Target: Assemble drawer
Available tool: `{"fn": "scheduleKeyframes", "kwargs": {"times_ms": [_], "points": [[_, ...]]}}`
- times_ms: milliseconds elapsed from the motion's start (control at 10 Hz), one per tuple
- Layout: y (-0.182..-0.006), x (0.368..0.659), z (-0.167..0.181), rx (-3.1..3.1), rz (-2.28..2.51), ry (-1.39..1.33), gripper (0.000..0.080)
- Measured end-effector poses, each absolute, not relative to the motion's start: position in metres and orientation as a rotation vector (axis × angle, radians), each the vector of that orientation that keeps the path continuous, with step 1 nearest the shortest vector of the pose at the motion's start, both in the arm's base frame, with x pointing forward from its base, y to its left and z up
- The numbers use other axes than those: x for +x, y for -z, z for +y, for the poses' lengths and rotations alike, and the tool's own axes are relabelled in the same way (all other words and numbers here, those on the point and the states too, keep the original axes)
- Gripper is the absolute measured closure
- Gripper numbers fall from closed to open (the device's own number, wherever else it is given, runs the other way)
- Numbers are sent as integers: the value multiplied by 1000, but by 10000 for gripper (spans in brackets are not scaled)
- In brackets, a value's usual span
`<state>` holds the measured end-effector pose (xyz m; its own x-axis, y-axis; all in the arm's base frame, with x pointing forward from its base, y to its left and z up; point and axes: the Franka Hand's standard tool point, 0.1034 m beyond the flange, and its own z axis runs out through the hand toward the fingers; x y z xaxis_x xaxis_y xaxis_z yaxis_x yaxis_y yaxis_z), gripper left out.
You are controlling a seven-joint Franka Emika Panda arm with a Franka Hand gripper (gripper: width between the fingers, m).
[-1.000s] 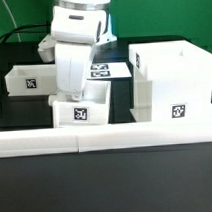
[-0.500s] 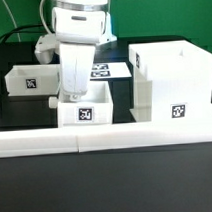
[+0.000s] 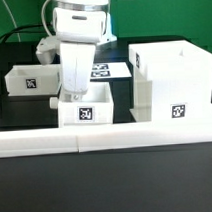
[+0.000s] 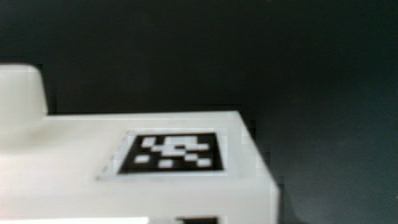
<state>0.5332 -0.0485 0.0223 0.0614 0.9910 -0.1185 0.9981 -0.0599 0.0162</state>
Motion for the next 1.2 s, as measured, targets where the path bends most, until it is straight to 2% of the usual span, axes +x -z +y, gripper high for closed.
{"fn": "scheduleKeyframes", "kwargs": {"times_ms": [400, 1100, 1200], "points": [[-22, 533, -48, 2229, 2086, 114, 755], [-22, 531, -87, 2311, 2121, 8, 755], [-21, 531, -82, 2320, 2109, 15, 755]]}}
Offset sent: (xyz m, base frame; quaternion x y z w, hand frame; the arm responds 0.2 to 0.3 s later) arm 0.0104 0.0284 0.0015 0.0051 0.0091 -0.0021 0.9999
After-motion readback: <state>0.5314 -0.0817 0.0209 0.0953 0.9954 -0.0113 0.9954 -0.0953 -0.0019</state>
